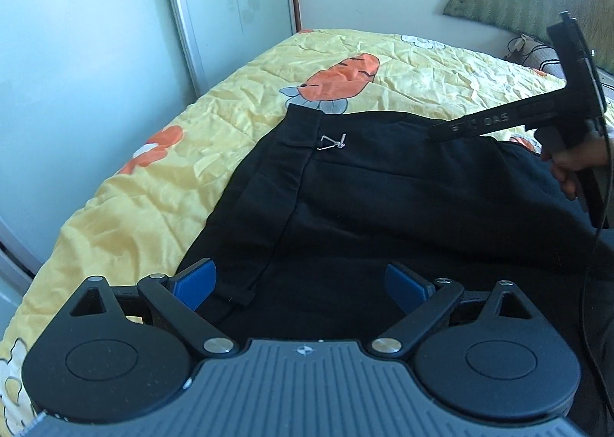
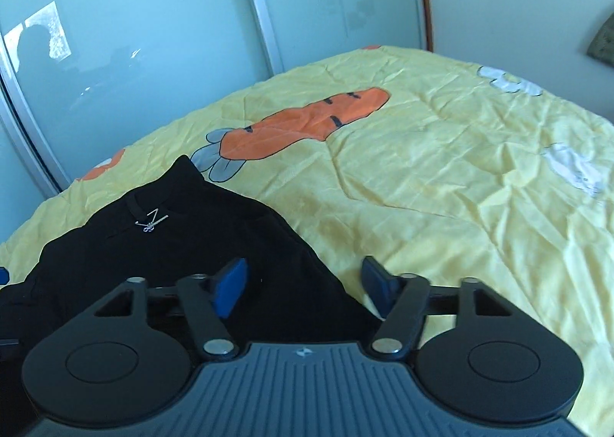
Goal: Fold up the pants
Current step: 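Grasp the waistband of the black trousers with the right gripper while the left gripper grasps beside it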
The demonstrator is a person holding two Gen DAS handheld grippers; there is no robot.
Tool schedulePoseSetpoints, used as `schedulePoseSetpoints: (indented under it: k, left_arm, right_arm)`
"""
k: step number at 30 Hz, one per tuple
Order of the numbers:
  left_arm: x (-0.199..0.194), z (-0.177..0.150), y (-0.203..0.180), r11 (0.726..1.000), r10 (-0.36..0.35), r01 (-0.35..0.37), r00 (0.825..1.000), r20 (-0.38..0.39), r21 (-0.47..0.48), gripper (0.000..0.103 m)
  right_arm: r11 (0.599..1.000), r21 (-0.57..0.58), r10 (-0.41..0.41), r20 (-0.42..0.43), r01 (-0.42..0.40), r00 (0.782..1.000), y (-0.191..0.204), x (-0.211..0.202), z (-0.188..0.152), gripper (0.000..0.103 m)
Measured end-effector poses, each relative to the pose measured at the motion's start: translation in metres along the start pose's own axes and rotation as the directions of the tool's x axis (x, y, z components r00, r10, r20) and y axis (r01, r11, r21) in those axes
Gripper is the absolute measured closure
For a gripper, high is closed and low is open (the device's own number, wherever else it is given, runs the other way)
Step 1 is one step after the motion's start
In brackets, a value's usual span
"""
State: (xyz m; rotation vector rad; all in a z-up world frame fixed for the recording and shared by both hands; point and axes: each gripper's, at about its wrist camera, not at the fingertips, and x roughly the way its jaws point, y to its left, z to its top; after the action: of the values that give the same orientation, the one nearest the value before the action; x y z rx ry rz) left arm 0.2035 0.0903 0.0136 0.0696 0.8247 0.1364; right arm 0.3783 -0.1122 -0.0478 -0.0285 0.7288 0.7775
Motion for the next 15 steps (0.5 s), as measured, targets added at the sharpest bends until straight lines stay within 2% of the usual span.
schedulePoseSetpoints:
  k: [2, 3, 5, 8, 10, 13, 15]
  left_arm:
    - [0.008, 0.009, -0.001, 1.000, -0.019, 0.019, 1.000, -0.019, -0.016, 0.006]
    - [0.013, 0.015, 0.000, 0.999, -0.034, 0.034, 0.999, -0.026, -0.028, 0.006]
    - [0.022, 0.029, 0.003, 0.996, -0.061, 0.058, 0.998, -0.035, -0.072, 0.007]
    - [0.035, 0.052, 0.018, 0.973, -0.127, 0.120, 0.991, -0.027, -0.198, 0.007]
    - [0.042, 0.066, 0.033, 0.932, -0.194, 0.181, 0.981, -0.013, -0.314, 0.008]
    - [0.053, 0.081, 0.052, 0.837, -0.297, 0.280, 0.954, 0.039, -0.470, 0.007]
    - [0.065, 0.090, 0.061, 0.776, -0.356, 0.315, 0.934, 0.033, -0.547, 0.007]
  right_arm:
    - [1.000, -0.009, 0.018, 0.000, -0.018, 1.000, 0.000, 0.005, 0.002, 0.074]
    - [0.999, -0.022, 0.032, -0.007, -0.032, 0.999, 0.003, 0.004, 0.003, 0.080]
    - [0.994, -0.105, -0.016, 0.015, 0.017, 1.000, 0.017, -0.003, 0.000, 0.095]
    - [0.949, -0.295, -0.082, 0.097, 0.107, 0.992, 0.059, -0.028, -0.014, 0.096]
    - [0.887, -0.433, -0.101, 0.150, 0.157, 0.984, 0.096, -0.048, -0.031, 0.096]
    - [0.783, -0.584, -0.120, 0.198, 0.215, 0.973, 0.142, -0.068, -0.056, 0.096]
    - [0.739, -0.636, -0.117, 0.205, 0.223, 0.972, 0.159, -0.074, -0.070, 0.096]
